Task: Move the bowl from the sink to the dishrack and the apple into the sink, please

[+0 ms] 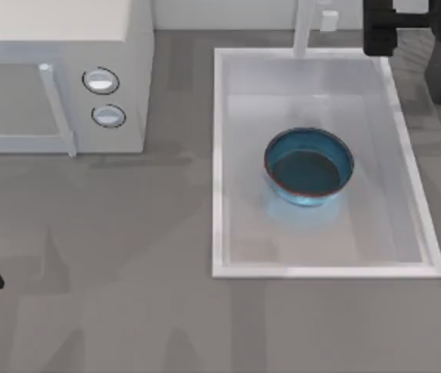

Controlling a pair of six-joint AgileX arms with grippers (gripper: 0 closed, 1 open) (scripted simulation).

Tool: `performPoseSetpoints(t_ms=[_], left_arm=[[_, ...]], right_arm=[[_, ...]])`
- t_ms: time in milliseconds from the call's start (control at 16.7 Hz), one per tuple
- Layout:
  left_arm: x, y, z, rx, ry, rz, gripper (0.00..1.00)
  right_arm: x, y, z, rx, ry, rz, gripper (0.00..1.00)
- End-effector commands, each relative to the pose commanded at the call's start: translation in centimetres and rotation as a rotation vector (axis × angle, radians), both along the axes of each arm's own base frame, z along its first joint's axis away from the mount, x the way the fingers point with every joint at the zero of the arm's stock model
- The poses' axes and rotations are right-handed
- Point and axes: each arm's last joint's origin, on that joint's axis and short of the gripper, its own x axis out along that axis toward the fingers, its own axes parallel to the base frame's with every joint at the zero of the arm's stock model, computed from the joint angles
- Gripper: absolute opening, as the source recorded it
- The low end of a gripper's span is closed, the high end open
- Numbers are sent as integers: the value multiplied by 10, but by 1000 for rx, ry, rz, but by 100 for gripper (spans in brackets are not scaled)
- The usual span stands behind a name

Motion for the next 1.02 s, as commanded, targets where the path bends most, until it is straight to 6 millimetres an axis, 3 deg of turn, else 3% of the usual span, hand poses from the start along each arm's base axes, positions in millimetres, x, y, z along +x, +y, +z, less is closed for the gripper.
performPoseSetpoints(t_ms=[180, 360, 720, 1020], left_arm=[[0, 0, 0, 0, 0, 0, 100], [0, 0, 0, 0, 0, 0, 100], [0, 0, 0, 0, 0, 0, 100], [0, 0, 0, 0, 0, 0, 100]], right_arm=[[49, 44, -52, -23, 200, -1, 100], [71, 83, -93, -45, 331, -10, 100], [81, 142, -130, -71, 422, -38, 100], [80, 161, -144, -83, 438, -51, 100]])
